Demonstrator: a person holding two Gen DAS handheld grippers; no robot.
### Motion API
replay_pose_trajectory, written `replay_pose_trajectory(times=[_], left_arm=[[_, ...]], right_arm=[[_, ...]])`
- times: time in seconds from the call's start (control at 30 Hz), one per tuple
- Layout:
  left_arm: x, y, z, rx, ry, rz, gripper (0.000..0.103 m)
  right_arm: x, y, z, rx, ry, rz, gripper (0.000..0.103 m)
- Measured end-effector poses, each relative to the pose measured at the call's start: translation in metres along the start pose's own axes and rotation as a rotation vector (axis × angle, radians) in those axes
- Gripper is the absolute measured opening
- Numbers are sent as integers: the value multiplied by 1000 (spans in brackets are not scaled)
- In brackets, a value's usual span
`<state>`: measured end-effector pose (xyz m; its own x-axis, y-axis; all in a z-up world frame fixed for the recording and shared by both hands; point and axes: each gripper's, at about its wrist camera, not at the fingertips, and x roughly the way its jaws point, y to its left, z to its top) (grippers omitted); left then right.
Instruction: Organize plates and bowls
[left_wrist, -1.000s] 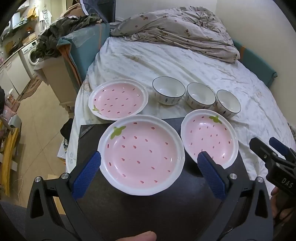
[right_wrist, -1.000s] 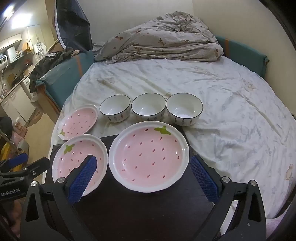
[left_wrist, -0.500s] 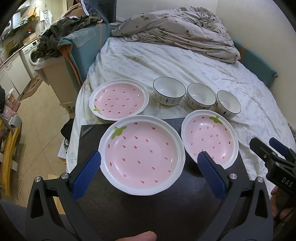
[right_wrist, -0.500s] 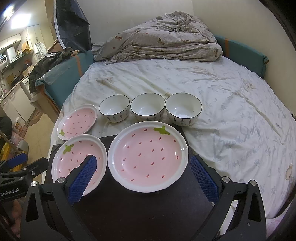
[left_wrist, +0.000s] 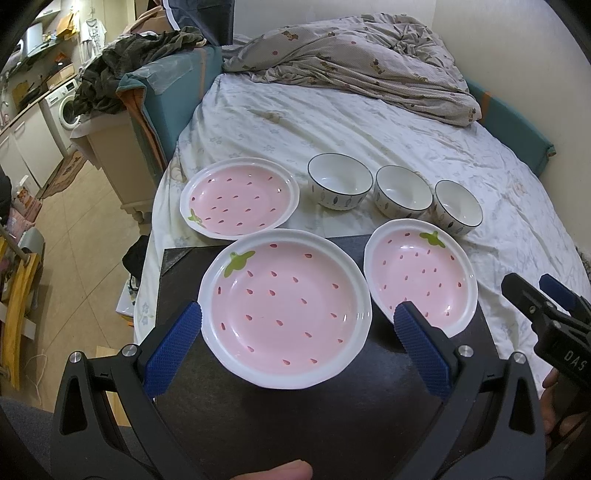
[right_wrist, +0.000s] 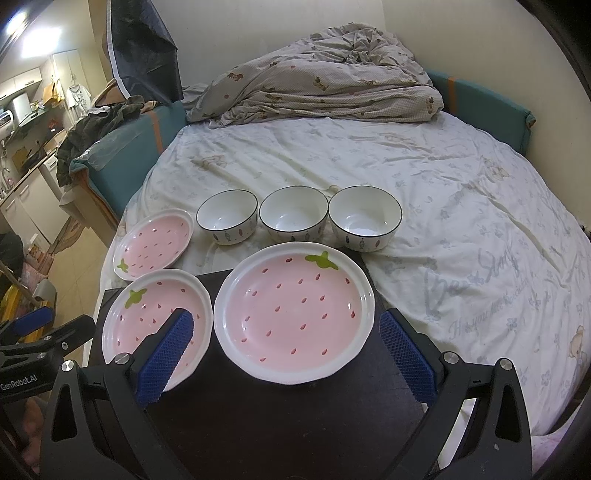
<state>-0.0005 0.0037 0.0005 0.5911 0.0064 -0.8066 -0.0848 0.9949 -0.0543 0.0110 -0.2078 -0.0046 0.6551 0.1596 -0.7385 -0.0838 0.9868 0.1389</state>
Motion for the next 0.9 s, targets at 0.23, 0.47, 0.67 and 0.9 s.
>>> replay_pose_trajectory(times=[0.23,0.47,0.67,0.9], left_arm=[[0,2,-1,1,1,0,103],[0,1,-1,2,2,1,103],[0,5,-1,1,5,1,103],[1,5,-1,4,4,2,103]], right_arm=[[0,0,0,0,-2,-5,103],[-2,-6,4,17,-8,-13,103],[-2,-7,4,12,-10,-13,103],[-4,-3,3,6,-8,-17,103]])
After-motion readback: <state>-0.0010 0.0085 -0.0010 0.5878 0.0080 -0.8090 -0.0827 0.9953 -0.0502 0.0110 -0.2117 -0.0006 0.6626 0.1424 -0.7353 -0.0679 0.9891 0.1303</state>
